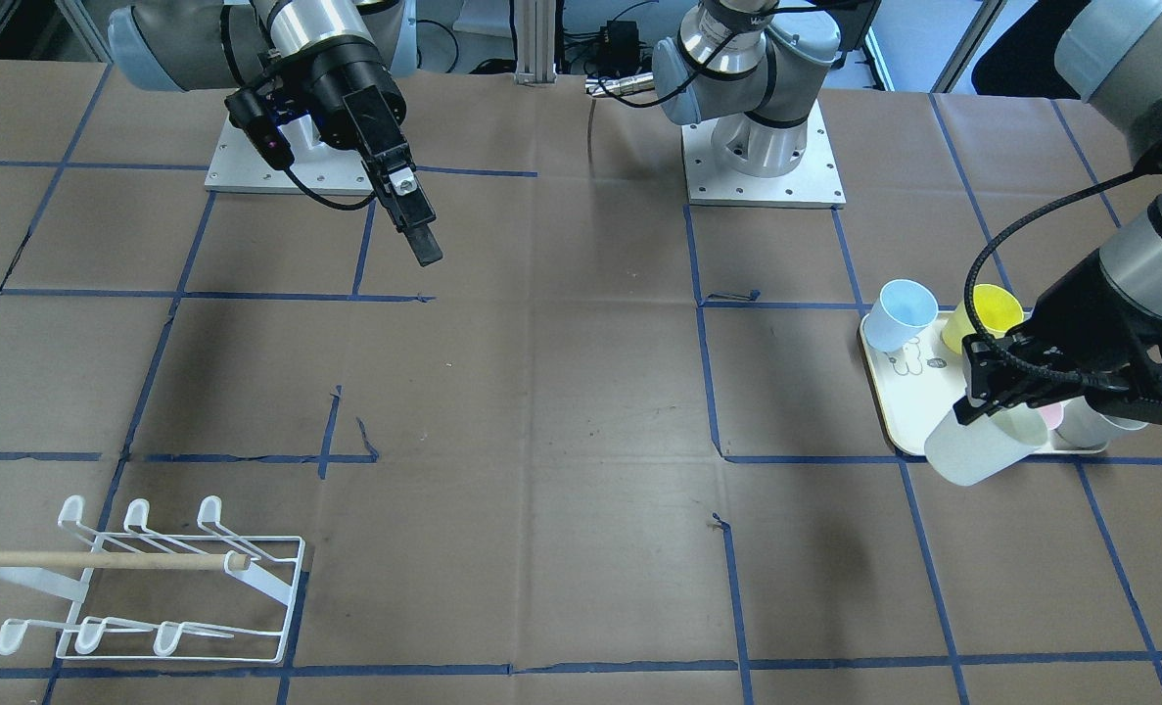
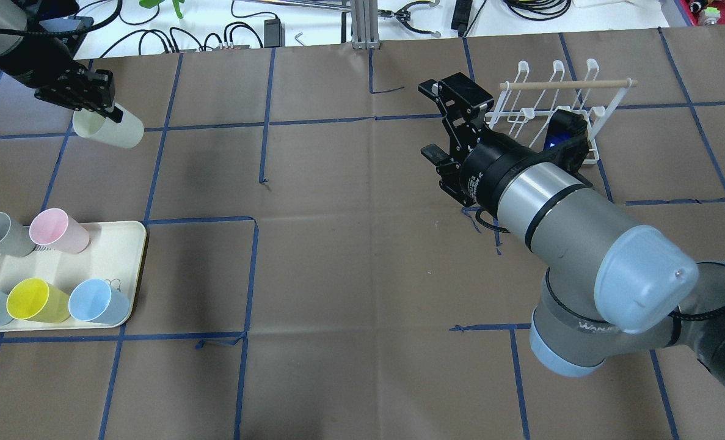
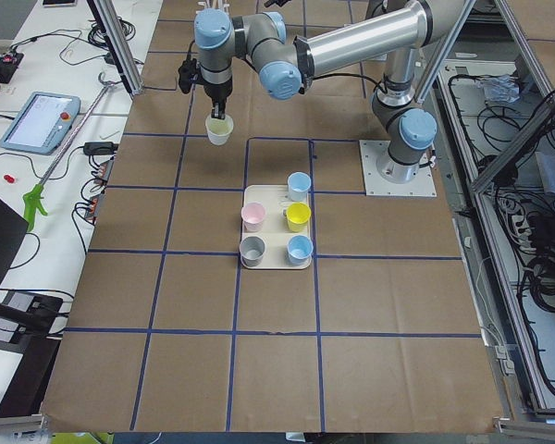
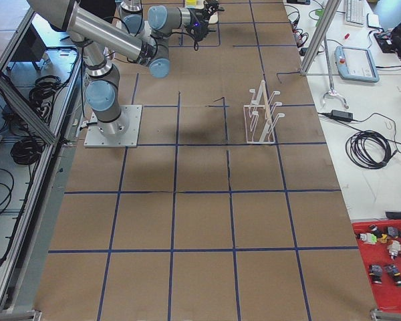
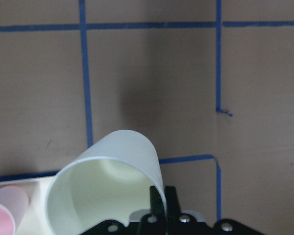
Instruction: Transfer IKEA cup to right arm and place on rack
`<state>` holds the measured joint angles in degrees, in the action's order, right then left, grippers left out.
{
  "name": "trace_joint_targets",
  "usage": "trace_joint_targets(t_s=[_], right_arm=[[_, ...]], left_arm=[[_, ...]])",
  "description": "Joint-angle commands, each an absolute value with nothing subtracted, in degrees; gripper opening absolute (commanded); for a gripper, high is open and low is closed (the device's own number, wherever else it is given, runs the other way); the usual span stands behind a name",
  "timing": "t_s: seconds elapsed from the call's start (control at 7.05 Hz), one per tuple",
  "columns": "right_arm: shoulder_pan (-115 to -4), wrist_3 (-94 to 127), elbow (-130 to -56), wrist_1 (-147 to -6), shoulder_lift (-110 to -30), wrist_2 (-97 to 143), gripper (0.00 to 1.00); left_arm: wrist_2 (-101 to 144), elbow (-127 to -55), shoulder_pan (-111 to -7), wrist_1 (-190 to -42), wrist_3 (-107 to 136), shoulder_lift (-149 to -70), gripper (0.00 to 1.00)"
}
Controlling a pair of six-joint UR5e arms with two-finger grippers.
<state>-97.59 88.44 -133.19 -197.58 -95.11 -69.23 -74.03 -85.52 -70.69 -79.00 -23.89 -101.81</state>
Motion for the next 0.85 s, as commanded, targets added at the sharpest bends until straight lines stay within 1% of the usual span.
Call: trace_joint_targets(t_s=[0.0,0.14,0.28,0.43,0.71], right_arm=[[-99.67,88.07,-135.25,-197.58,-94.92,-71.02,1.0],[-99.75,87.54,-135.87,-197.49,-94.92,-71.02,1.0],[-99.76,82.49,-135.97,-197.49,-94.92,-71.02,1.0],[-99.93,79.31,-135.97,-197.49,-95.01,-70.84,1.0],[-99.93,79.62,-135.97,-197.32,-95.01,-70.75,1.0]], left_arm=[[-57.39,-86.13,-71.54,-74.89,-29.92,-100.12,0.0],[-49.04,-86.48,-71.54,-72.36,-33.62,-99.59,0.0],[-44.95,-87.18,-71.63,-70.94,-37.93,-99.41,0.0],[-40.47,-90.75,-72.5,-68.49,-45.89,-98.71,0.0],[-31.52,-101.98,-72.95,-47.74,-47.37,-99.75,0.0]])
